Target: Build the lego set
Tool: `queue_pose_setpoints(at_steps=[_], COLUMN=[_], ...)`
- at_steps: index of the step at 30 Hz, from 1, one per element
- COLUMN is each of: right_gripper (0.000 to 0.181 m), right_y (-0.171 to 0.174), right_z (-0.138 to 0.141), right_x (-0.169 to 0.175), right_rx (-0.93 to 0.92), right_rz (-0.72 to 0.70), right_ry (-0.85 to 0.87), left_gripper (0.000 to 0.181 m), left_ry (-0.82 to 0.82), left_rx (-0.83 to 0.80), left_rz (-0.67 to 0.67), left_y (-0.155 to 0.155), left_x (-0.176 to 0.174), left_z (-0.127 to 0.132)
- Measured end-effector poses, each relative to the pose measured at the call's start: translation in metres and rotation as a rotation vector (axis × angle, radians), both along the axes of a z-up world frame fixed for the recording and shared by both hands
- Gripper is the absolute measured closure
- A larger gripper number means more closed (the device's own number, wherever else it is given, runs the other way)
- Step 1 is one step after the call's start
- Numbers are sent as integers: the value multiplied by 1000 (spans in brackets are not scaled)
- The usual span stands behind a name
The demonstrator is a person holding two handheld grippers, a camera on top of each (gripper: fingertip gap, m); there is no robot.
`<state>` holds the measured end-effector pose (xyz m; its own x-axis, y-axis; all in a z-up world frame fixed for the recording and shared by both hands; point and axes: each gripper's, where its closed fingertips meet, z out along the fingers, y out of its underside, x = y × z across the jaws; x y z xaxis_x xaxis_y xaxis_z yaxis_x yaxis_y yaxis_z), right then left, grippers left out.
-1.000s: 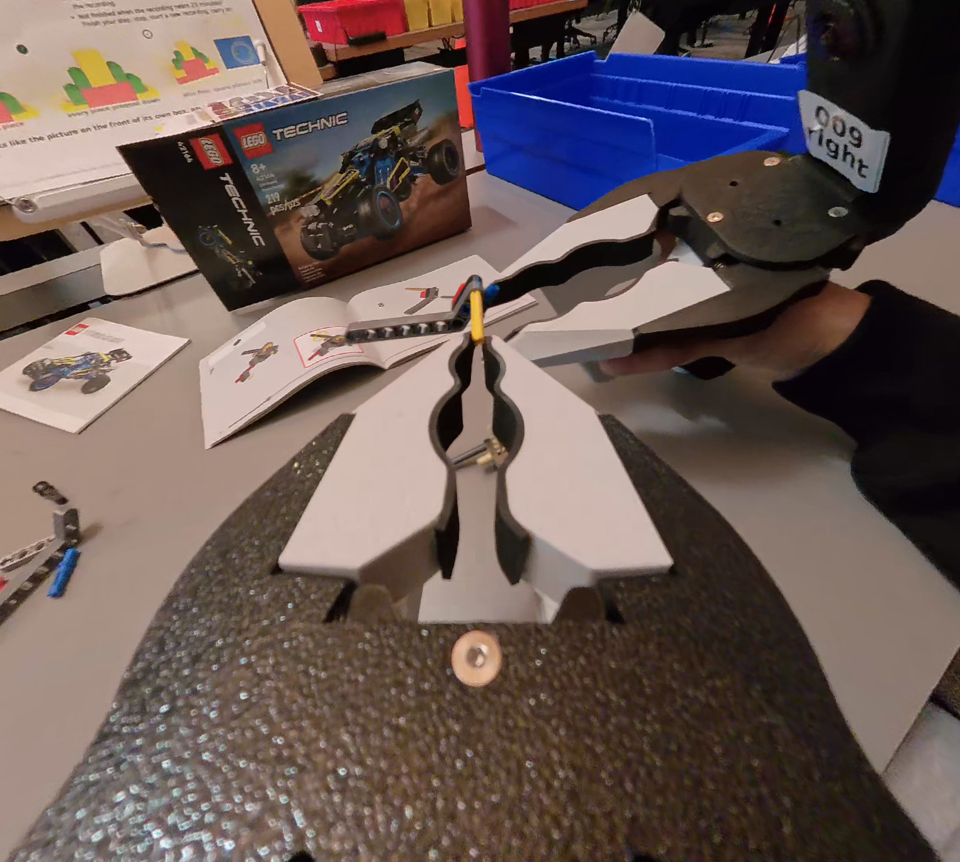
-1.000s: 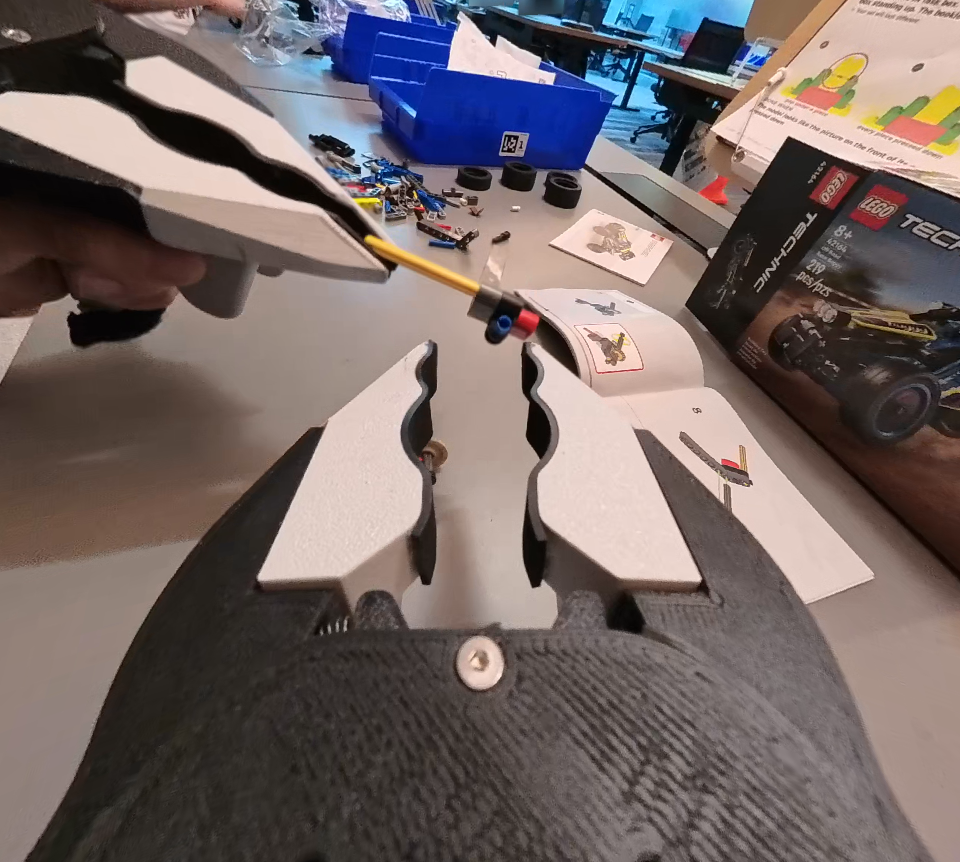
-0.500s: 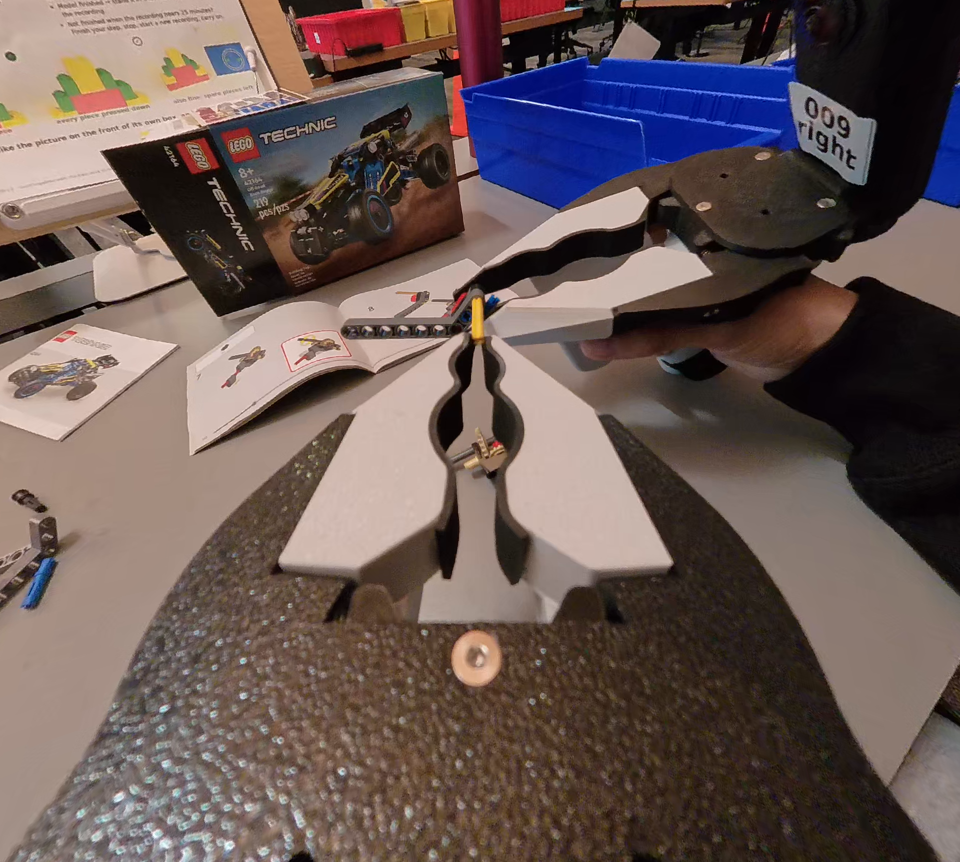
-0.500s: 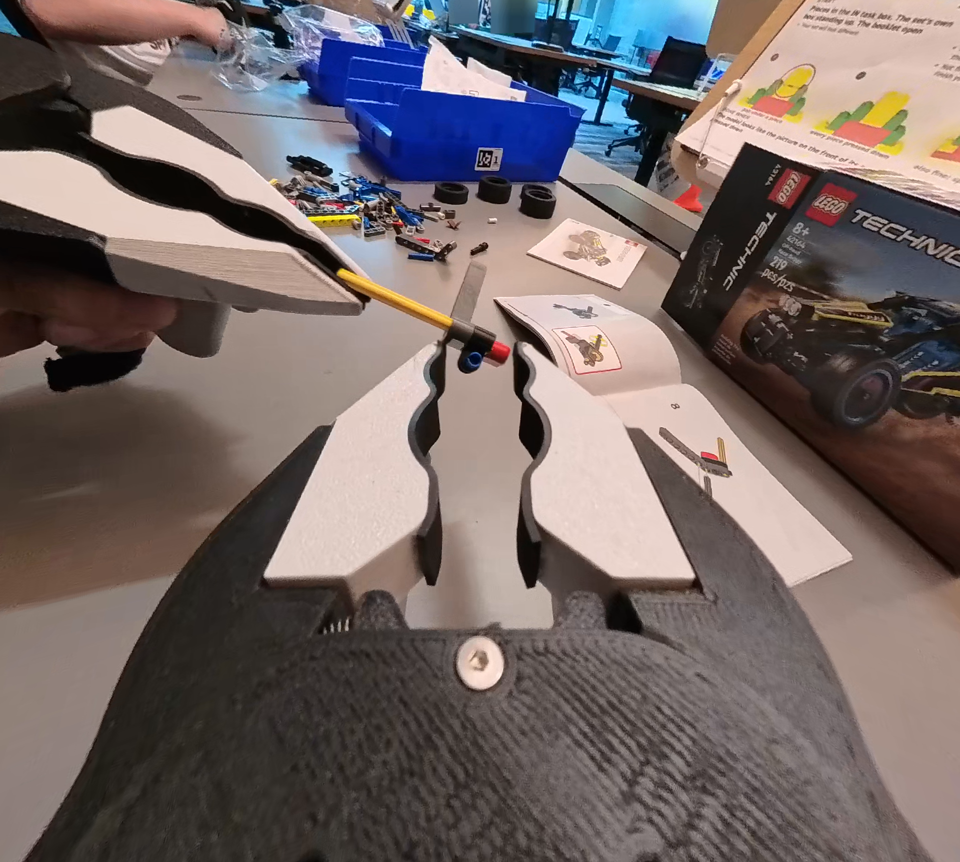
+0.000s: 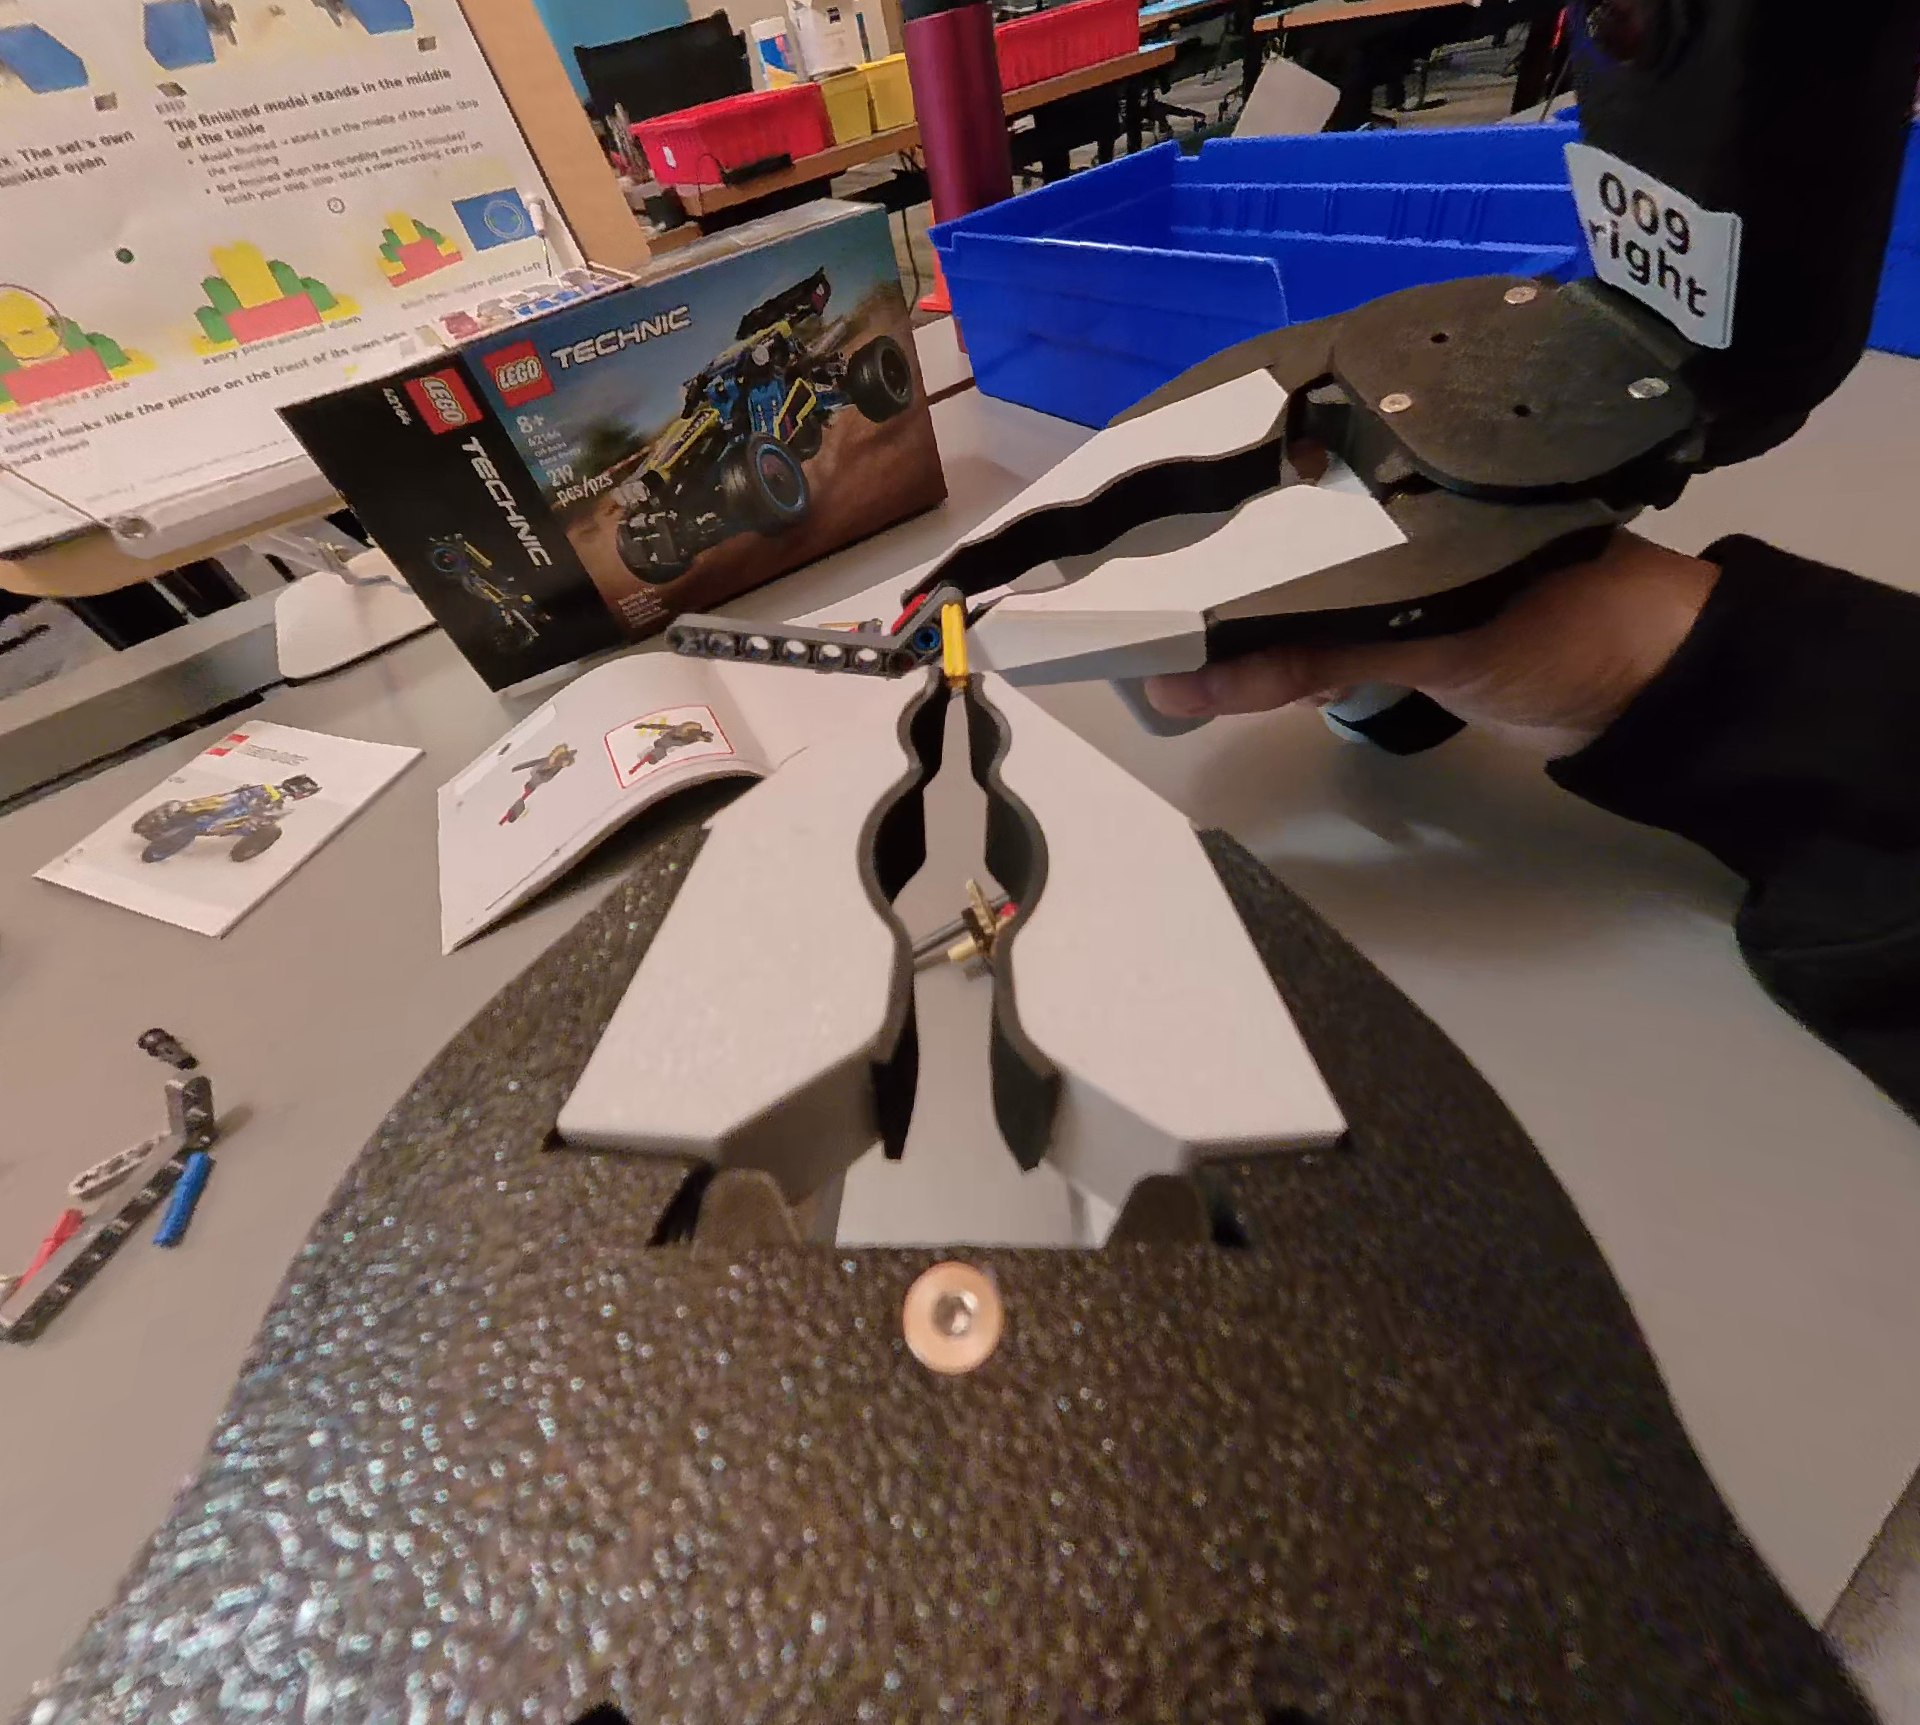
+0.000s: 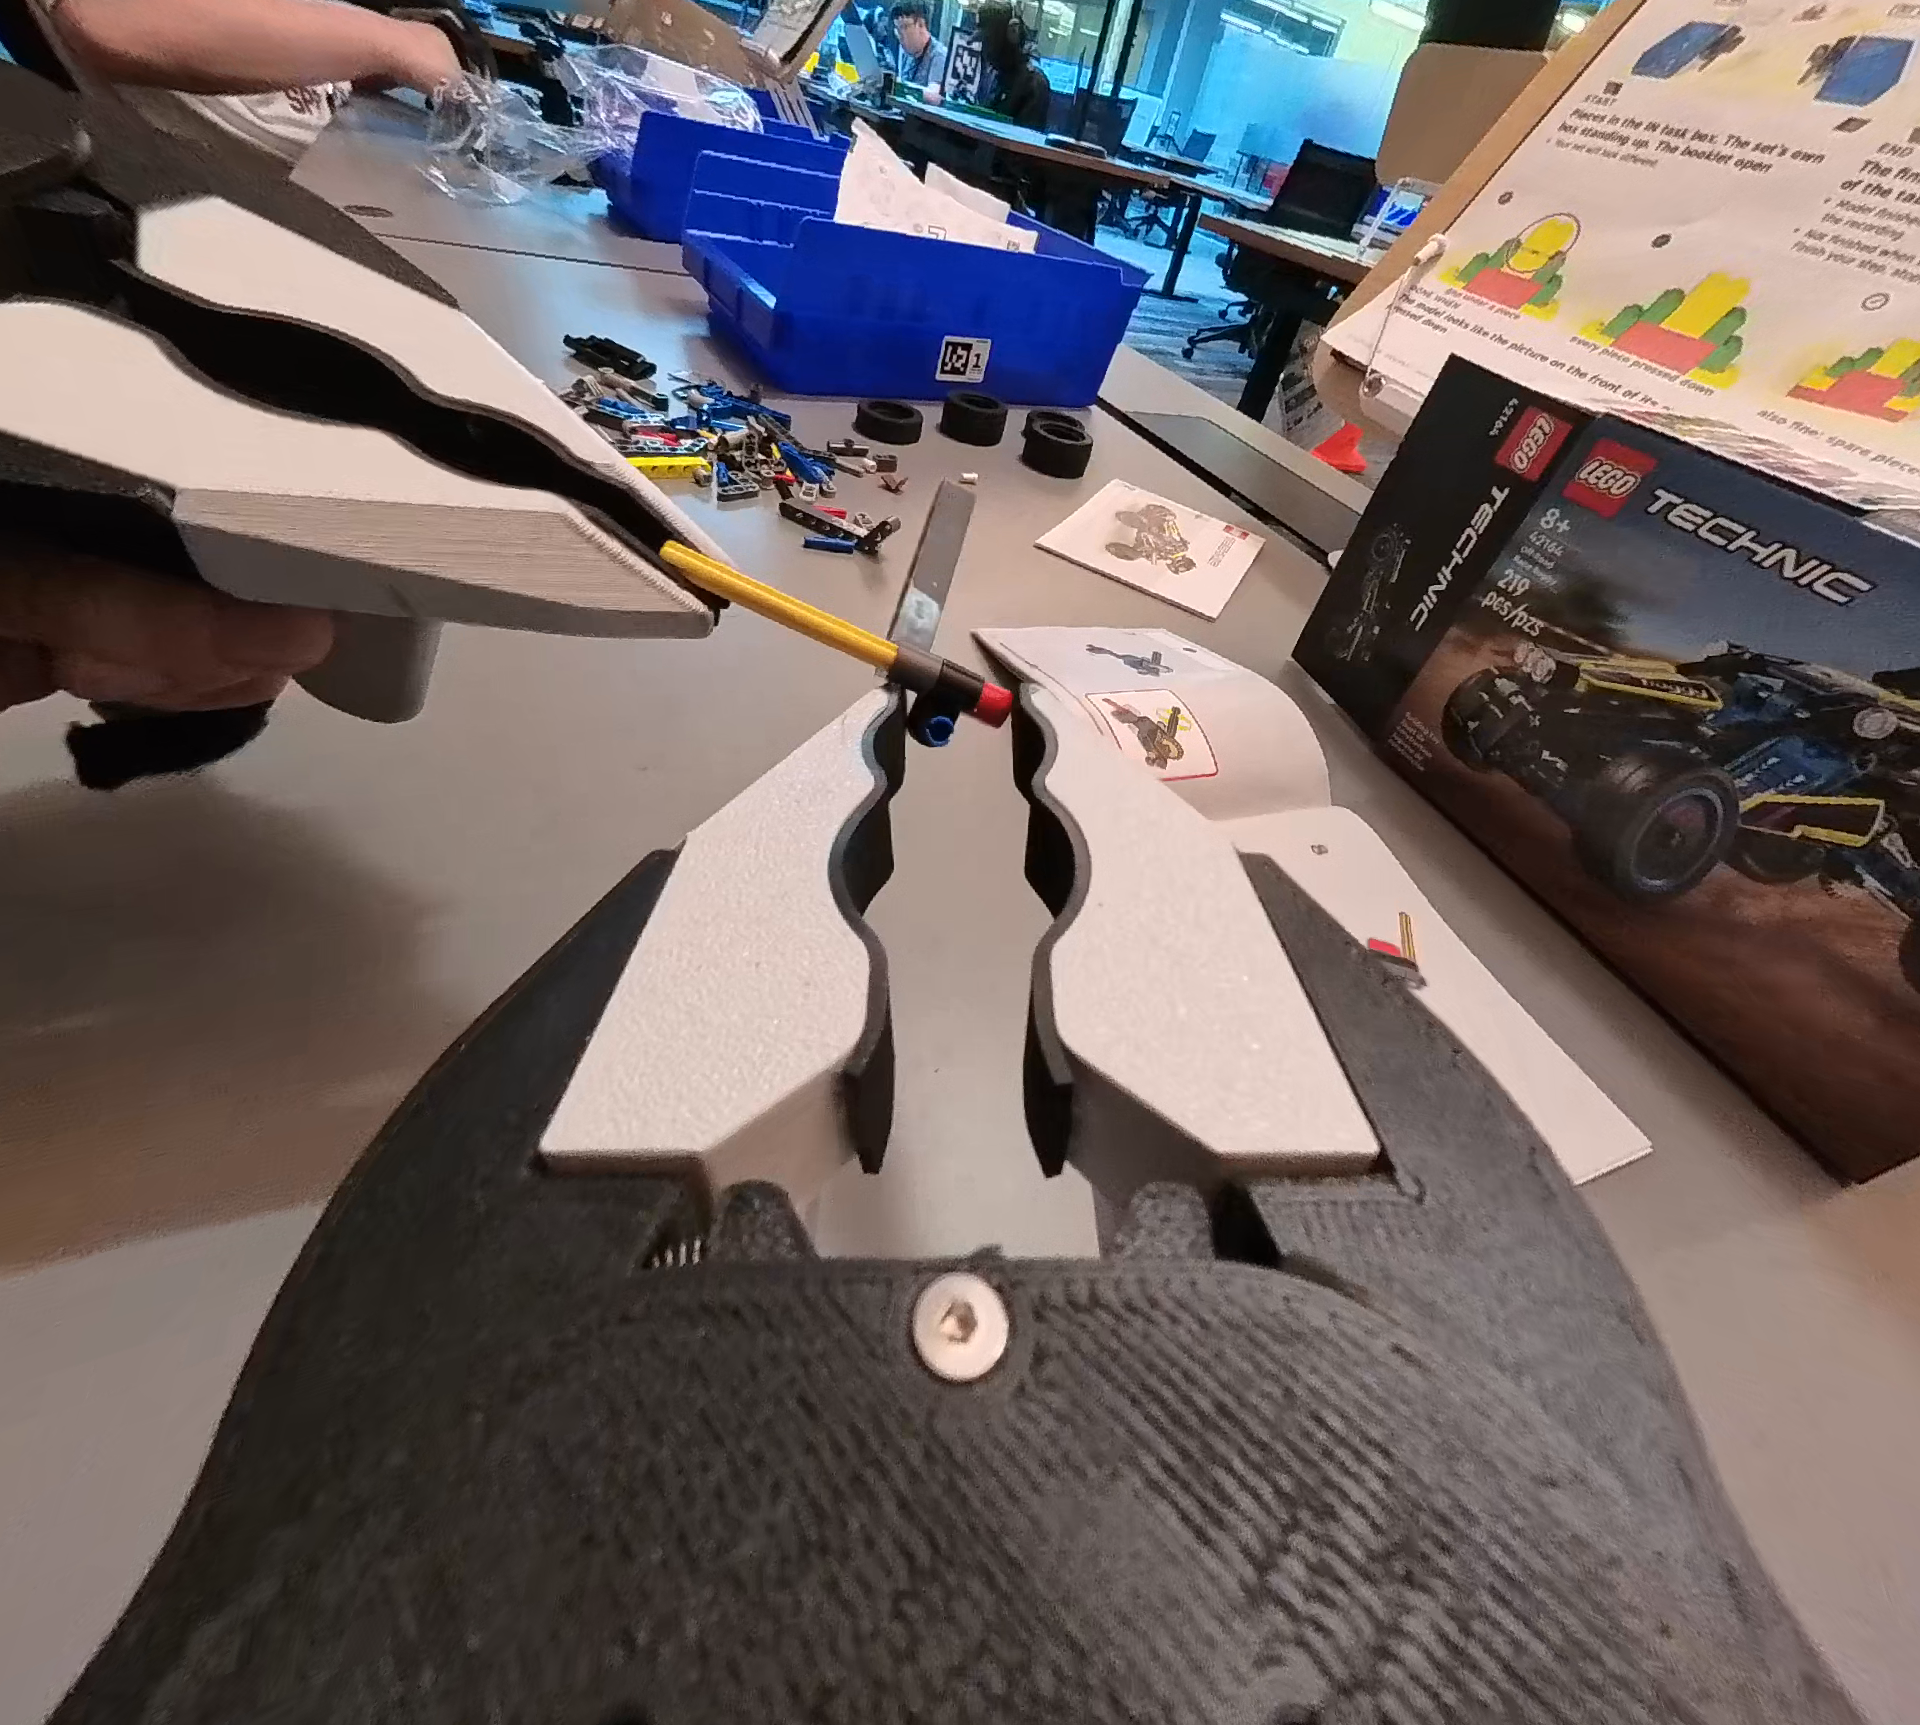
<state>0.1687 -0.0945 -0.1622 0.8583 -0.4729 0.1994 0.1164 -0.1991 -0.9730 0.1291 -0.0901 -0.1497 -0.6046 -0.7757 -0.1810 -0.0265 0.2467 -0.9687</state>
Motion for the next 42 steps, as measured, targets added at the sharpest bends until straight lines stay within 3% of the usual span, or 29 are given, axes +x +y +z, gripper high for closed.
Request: queue_pose_setpoints(at_steps=[9,18,30,33,36,42], right_gripper=[164,164,163,163,163,164], right_y=[-4,-9,-15,-12,-7,2], right_z=[12,14,20,23,28,31], right_x=[-6,-12,-16,-23,-34,-51], right_rx=[65,61,78,83,96,135], right_rz=[46,79,99,130,187,301], right_ry=[-61,-89,-137,-175,-219,-205], left_gripper=[179,172,145,143,142,139], left_ry=[-104,-91,-127,-78,26,256], left_rx=[64,2,-68,-162,-218,-386], left_rz=[-30,-118,-336,-359,-300,-443], left_y=[-7,-9,-10,7,29,19], left_x=[-8,-16,-40,-36,-19,-27], left_z=[10,18,41,51,43,23])
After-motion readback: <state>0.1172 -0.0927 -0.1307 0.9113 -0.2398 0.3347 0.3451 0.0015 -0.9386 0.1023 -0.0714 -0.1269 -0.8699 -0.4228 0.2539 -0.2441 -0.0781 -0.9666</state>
